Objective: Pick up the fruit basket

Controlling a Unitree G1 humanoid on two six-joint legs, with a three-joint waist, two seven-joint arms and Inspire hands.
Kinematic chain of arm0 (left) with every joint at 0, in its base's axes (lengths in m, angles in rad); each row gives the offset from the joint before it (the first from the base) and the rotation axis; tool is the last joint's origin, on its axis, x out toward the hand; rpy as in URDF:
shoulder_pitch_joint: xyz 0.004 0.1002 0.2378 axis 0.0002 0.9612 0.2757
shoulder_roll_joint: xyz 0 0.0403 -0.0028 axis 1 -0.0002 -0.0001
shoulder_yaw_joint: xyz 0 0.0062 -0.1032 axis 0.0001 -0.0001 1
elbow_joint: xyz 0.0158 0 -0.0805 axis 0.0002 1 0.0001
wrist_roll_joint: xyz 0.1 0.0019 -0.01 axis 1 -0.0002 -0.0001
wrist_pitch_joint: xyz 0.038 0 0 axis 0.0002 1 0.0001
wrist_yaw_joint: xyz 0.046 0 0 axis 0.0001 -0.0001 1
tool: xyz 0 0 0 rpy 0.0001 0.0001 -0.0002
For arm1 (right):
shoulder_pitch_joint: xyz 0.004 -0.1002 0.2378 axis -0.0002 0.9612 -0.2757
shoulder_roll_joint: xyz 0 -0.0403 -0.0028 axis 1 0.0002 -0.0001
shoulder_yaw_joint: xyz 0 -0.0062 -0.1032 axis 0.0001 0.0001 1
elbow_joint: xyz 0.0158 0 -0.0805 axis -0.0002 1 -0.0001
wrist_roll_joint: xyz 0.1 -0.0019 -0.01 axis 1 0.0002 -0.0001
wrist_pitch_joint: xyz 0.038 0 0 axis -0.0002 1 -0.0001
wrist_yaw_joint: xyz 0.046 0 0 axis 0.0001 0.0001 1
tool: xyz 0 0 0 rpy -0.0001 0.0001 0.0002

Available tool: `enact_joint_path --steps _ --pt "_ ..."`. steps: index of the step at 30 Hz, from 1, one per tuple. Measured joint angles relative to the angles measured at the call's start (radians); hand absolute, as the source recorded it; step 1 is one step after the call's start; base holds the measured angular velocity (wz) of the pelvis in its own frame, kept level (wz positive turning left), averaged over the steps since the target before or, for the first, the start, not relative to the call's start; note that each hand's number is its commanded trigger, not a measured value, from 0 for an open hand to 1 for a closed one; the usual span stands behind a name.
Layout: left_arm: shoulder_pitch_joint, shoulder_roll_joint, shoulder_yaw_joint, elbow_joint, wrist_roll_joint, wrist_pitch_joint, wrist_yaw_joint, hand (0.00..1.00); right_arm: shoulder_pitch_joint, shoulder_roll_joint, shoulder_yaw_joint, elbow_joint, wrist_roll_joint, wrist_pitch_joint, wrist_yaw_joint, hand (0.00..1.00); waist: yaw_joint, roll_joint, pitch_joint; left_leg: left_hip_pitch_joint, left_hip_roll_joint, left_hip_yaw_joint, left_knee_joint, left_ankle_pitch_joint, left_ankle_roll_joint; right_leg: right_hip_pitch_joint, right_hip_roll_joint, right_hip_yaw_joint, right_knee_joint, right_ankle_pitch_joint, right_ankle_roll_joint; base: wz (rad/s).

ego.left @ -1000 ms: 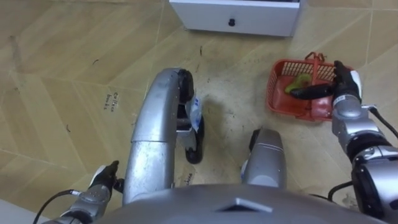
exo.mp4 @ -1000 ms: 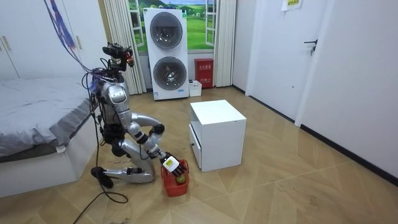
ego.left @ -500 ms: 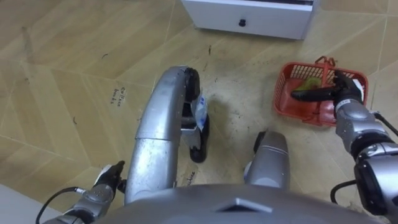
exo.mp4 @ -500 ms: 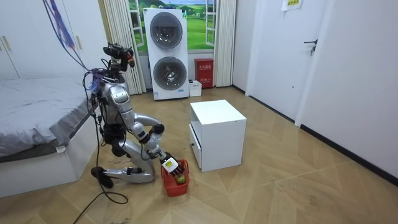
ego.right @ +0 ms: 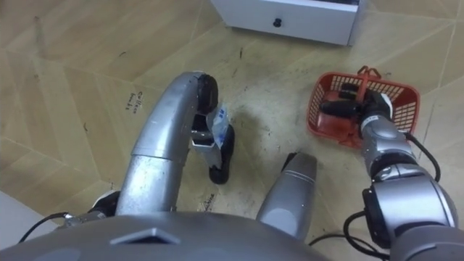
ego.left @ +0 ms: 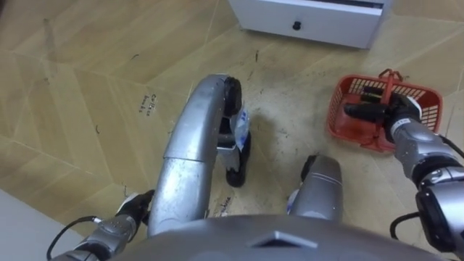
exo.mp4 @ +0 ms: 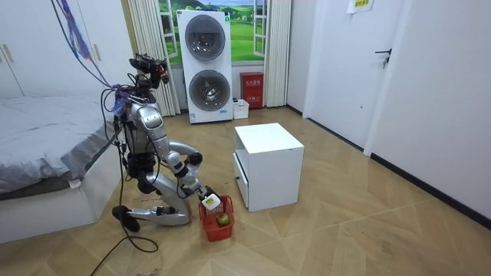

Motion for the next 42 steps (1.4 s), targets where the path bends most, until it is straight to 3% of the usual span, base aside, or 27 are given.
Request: enact_joint_path --steps 13,23,26,31,34,38,39,42 --pt "-0.002 0.001 0.000 0.000 0.002 0.021 -0.040 0.00 0.005 0.002 0.104 0.041 0.003 0.025 0.062 1.00 0.019 -0.009 0.0049 0.005 -0.001 -0.010 0.009 0.001 0.000 0.020 0.004 -0.016 -0.001 0.000 0.000 0.00" --pt "-0.048 0.001 -0.002 0.052 0.002 0.029 -0.030 0.00 0.008 0.036 0.105 0.056 -0.023 0.036 0.040 1.00 0.023 -0.027 0.0120 0.001 0.001 -0.050 0.056 -0.002 0.011 0.055 0.047 -0.038 0.010 0.000 0.000 -0.04" --pt "-0.074 0.001 -0.002 0.052 0.002 0.030 -0.014 0.00 0.008 0.049 0.105 0.041 -0.046 0.043 0.013 1.00 0.012 -0.033 0.0132 -0.002 0.001 -0.056 0.065 -0.003 0.013 0.058 0.054 -0.038 0.015 -0.001 -0.001 -0.06" --pt "-0.107 -0.003 0.053 0.040 0.035 0.030 0.013 0.00 0.011 0.090 0.105 -0.010 -0.125 0.057 -0.027 1.00 -0.015 -0.056 0.0077 0.007 -0.002 -0.072 0.077 -0.008 0.022 0.081 0.069 -0.041 0.008 -0.001 -0.001 -0.03" --pt "-0.136 -0.004 0.081 0.039 0.062 0.030 0.015 0.00 0.011 0.116 0.105 -0.082 -0.176 0.059 -0.045 1.00 -0.042 -0.067 0.0089 0.014 -0.023 -0.100 0.095 -0.018 0.024 0.110 0.079 -0.046 -0.004 -0.001 -0.001 -0.07" --pt "-0.182 -0.007 0.145 -0.001 0.063 0.028 0.055 0.00 0.022 0.125 0.107 -0.203 -0.236 0.062 -0.069 1.00 -0.066 -0.067 0.0074 0.040 -0.040 -0.117 0.113 -0.061 0.040 0.155 0.081 -0.047 -0.039 -0.001 0.000 -0.02" --pt "-0.206 -0.009 0.155 -0.001 0.067 0.026 0.071 0.00 0.034 0.131 0.107 -0.219 -0.263 0.062 -0.076 1.00 -0.072 -0.066 0.0073 0.060 -0.045 -0.118 0.112 -0.066 0.051 0.177 0.097 -0.047 -0.066 -0.007 0.001 0.09" --pt "-0.225 -0.009 0.161 0.002 0.067 0.011 0.101 0.00 0.065 0.139 0.113 -0.275 -0.330 0.063 -0.079 1.00 -0.089 -0.057 -0.0026 0.092 -0.046 -0.118 0.092 -0.076 0.070 0.192 0.130 -0.019 -0.127 -0.009 -0.001 -0.15"
